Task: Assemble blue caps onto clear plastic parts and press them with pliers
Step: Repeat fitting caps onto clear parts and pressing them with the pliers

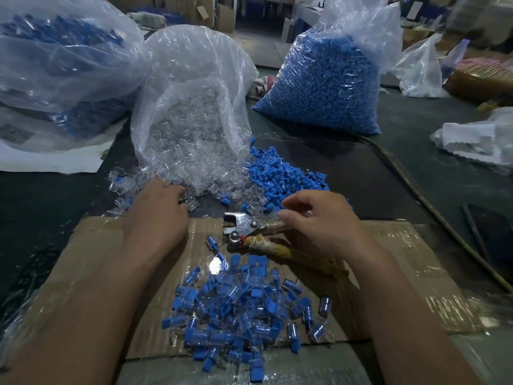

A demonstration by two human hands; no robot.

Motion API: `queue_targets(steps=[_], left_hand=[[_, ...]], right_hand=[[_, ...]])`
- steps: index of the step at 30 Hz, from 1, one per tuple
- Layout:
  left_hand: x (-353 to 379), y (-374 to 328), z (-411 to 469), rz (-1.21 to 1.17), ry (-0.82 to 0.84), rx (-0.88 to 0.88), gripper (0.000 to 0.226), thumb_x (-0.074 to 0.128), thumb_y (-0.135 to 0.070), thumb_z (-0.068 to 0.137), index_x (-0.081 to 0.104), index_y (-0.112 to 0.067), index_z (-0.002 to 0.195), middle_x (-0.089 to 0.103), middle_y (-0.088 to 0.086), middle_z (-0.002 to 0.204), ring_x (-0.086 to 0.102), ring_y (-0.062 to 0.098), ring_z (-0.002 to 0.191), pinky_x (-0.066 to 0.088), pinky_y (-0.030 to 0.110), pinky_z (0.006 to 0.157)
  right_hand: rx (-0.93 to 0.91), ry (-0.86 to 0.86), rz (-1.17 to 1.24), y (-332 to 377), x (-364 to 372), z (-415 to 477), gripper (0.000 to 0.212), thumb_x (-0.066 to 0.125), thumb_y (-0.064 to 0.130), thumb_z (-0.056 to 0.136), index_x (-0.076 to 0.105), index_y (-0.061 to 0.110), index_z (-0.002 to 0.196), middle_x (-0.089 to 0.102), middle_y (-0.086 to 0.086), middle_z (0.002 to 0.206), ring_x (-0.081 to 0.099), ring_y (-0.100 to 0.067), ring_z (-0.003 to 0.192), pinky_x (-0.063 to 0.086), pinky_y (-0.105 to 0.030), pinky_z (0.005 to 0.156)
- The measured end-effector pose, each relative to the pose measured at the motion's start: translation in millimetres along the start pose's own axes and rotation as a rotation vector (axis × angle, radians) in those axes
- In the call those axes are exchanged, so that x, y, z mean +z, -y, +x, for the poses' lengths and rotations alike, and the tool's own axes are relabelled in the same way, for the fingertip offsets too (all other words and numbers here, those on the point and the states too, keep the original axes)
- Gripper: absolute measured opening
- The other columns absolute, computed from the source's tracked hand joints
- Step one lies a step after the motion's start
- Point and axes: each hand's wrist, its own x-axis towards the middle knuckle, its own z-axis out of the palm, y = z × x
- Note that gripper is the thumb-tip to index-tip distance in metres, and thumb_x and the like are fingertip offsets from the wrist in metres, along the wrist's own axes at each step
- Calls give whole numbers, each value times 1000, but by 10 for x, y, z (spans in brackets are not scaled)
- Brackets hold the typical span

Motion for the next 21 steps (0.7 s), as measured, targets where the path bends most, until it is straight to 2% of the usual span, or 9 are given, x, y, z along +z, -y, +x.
queue_targets(steps=[4,9,12,17,21], left_hand=[[-22,-5,-7,-41,7,-1,35,55,-21,90,54,-14,124,48,11,121,45,29,114,39,42,92],[-33,-22,-17,-107,28,31,20,57,-15,89,60,-15,108,58,8,113,54,27,104,46,44,88],[-24,-21,-17,-130,23,44,19,57,-14,89,61,-17,107,60,7,113,55,25,103,46,45,89],[-16,-5,-5,-154,-24,51,11,60,-17,87,63,-17,97,60,8,107,56,24,96,47,41,83],[-56,-38,-21,-305,-112,71,5,61,-15,86,64,-15,90,62,6,99,55,19,88,41,34,82]], right_hand=[[27,-47,9,-37,-10,20,22,60,35,86,66,23,103,52,23,79,49,6,77,37,-16,67],[40,-58,20,-50,-1,27,21,61,33,87,66,22,104,50,25,77,48,7,76,35,-11,64],[44,-50,17,-49,-1,25,22,60,34,86,66,22,104,50,24,77,49,6,76,36,-12,65],[48,-56,16,-47,-13,20,19,60,34,87,66,23,101,52,23,77,50,5,76,37,-13,64],[72,-96,19,-72,-28,26,14,61,33,87,68,24,96,54,23,74,53,4,73,38,-13,62]])
